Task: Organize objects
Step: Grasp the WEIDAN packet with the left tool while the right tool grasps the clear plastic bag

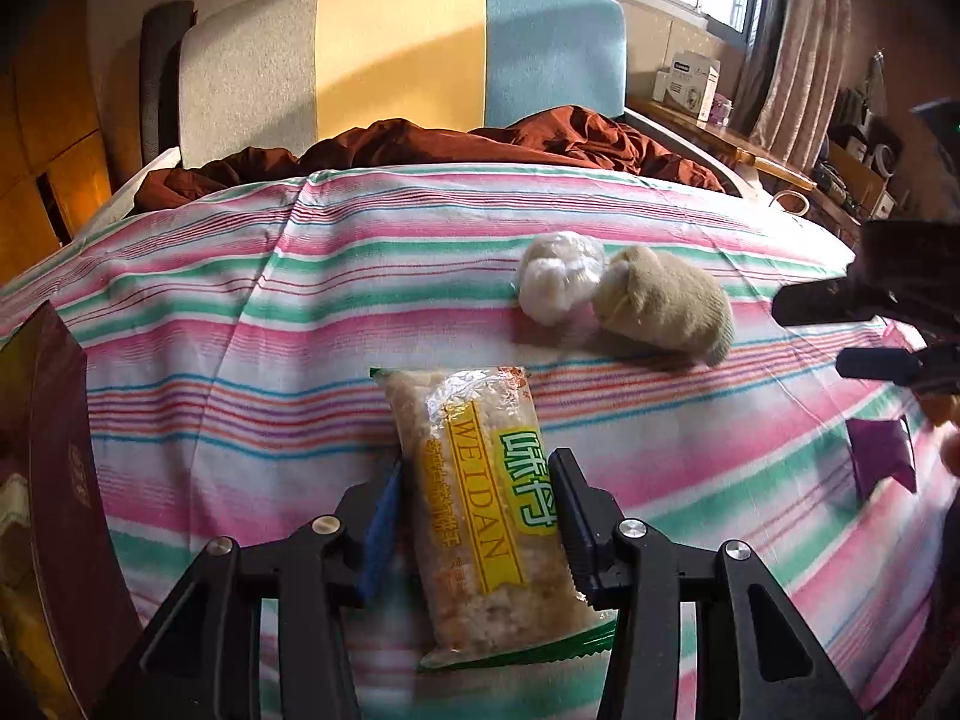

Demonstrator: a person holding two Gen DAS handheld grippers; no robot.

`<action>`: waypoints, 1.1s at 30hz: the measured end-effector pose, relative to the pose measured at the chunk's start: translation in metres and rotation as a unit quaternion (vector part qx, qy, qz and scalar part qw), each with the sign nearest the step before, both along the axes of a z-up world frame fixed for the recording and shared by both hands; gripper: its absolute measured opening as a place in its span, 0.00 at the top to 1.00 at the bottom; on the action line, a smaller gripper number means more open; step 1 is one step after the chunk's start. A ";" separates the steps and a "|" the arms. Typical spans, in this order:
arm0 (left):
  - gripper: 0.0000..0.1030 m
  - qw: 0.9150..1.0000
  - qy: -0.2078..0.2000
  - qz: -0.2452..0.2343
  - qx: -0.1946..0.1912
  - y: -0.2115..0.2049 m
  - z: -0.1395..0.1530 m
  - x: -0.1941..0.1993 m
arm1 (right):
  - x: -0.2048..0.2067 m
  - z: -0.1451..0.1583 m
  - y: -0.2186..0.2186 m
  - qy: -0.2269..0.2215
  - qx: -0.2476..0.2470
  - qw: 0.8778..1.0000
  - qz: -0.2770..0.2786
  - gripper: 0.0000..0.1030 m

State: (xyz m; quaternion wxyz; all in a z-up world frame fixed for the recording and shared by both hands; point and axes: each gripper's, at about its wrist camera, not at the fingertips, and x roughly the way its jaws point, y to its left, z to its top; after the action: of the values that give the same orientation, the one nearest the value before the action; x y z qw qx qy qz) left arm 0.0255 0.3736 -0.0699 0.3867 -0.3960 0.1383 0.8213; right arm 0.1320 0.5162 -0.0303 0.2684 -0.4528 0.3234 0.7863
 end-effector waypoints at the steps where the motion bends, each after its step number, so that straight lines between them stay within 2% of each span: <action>1: 0.54 1.000 0.001 -0.006 0.003 -0.004 0.000 0.007 | -0.001 -0.001 -0.001 -0.003 0.001 1.000 0.002 0.17; 5: 0.53 0.999 0.018 -0.036 0.007 -0.018 -0.002 0.030 | -0.006 -0.006 -0.006 -0.018 0.008 1.000 0.011 0.17; 10: 0.52 0.999 0.018 -0.046 0.015 -0.019 -0.004 0.033 | -0.010 -0.011 -0.010 -0.034 0.014 0.999 0.022 0.17; 15: 0.51 0.998 0.018 -0.048 0.019 -0.020 -0.005 0.034 | -0.009 -0.009 -0.012 -0.021 0.013 0.999 0.025 0.17; 21: 0.51 0.998 0.012 -0.048 0.027 -0.020 -0.006 0.031 | -0.010 0.001 -0.019 -0.002 0.040 0.999 0.024 0.17; 25: 0.49 0.998 0.012 -0.049 0.027 -0.019 -0.007 0.031 | -0.022 0.014 -0.037 0.037 0.047 0.996 0.072 0.17; 28: 0.49 0.998 0.007 -0.049 0.034 -0.021 -0.007 0.030 | -0.039 0.011 -0.057 0.025 0.064 0.991 0.111 0.17; 33: 0.49 0.998 0.001 -0.050 0.042 -0.022 -0.007 0.029 | -0.069 0.016 -0.074 0.011 0.092 0.984 0.154 0.25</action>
State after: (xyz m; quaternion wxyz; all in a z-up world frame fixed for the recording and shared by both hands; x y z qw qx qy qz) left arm 0.0546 0.3521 -0.0772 0.4432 -0.3712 0.1240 0.8065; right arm 0.0627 0.4424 -0.0144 0.1809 -0.4615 0.1791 0.8498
